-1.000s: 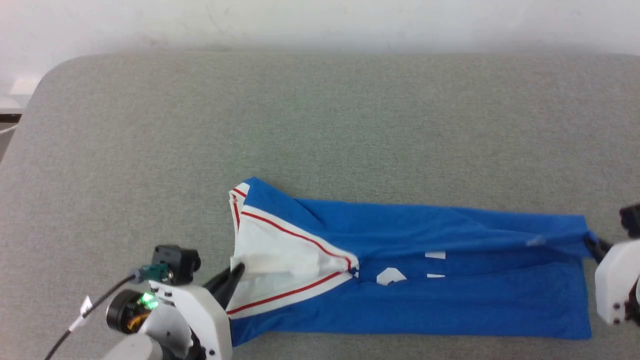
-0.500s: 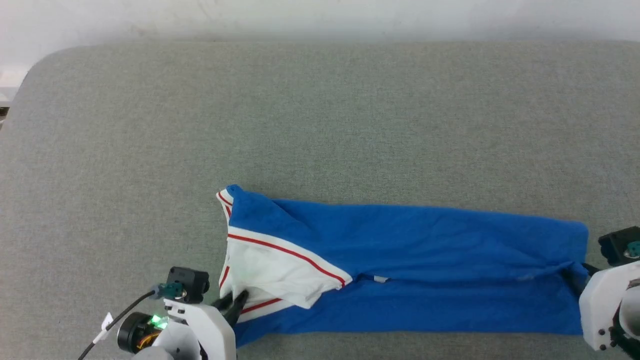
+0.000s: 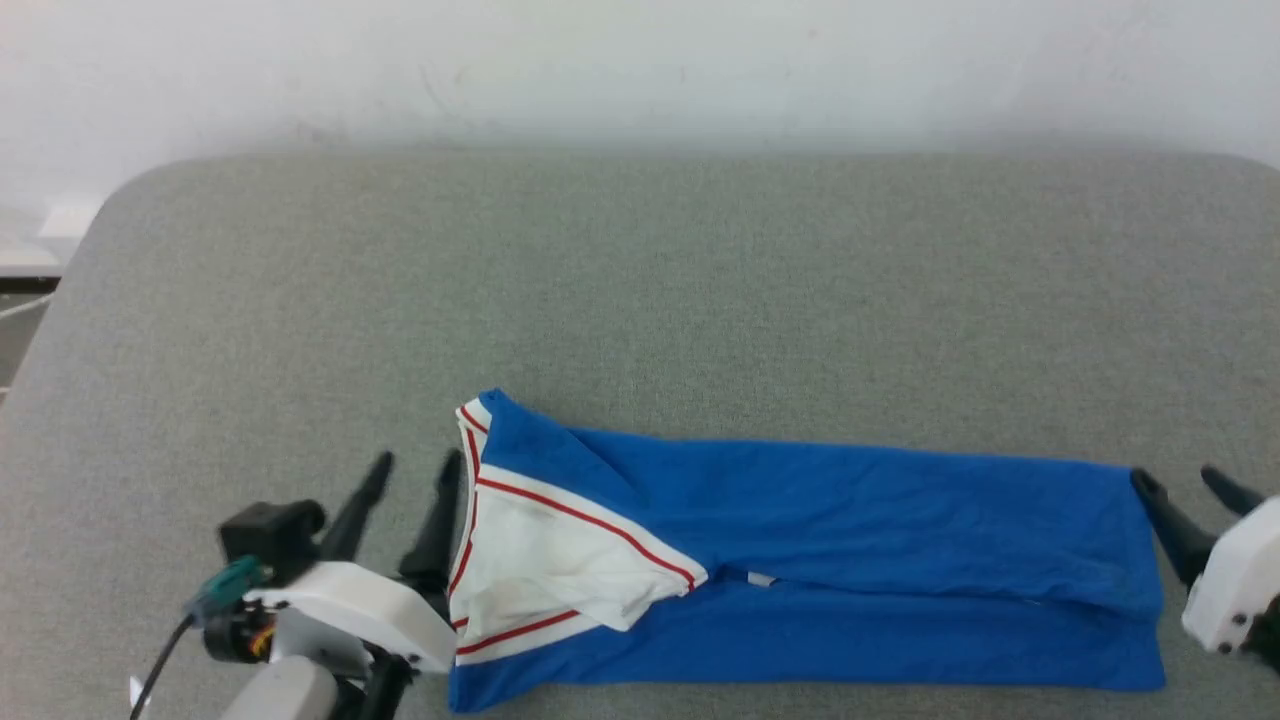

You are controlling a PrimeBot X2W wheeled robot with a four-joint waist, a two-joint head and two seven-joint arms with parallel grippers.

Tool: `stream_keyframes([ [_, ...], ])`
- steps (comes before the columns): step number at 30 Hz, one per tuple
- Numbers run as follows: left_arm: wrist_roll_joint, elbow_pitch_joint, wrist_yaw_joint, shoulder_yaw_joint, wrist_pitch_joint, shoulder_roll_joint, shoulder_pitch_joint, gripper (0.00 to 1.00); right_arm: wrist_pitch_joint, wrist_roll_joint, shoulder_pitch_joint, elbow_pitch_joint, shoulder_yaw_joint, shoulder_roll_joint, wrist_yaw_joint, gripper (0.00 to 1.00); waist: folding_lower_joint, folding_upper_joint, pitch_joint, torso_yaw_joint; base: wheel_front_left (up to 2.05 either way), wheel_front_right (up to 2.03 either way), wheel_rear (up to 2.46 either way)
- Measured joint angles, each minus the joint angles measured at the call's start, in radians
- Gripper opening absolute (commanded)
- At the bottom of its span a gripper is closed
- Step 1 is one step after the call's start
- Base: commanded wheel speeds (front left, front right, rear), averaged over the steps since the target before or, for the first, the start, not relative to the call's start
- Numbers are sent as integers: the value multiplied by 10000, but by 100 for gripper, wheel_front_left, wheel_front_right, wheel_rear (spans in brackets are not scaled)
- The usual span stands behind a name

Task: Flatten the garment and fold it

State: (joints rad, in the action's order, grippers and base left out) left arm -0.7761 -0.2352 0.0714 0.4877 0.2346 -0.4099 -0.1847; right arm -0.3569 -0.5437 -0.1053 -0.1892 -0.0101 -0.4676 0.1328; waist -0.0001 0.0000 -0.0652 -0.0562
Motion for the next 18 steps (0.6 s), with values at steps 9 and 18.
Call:
stream_keyframes([
  [9,2059,2134,-125,-3613,224,2002,1185,100,-454,1494,755,-19,-2190,2385,-12,100,1,0,137,-61,0,0,0],
  [18,5334,3233,-1271,-5666,224,3252,1902,100,-838,2987,493,-920,-4138,4015,-12,100,2,0,-322,-153,0,0,0],
])
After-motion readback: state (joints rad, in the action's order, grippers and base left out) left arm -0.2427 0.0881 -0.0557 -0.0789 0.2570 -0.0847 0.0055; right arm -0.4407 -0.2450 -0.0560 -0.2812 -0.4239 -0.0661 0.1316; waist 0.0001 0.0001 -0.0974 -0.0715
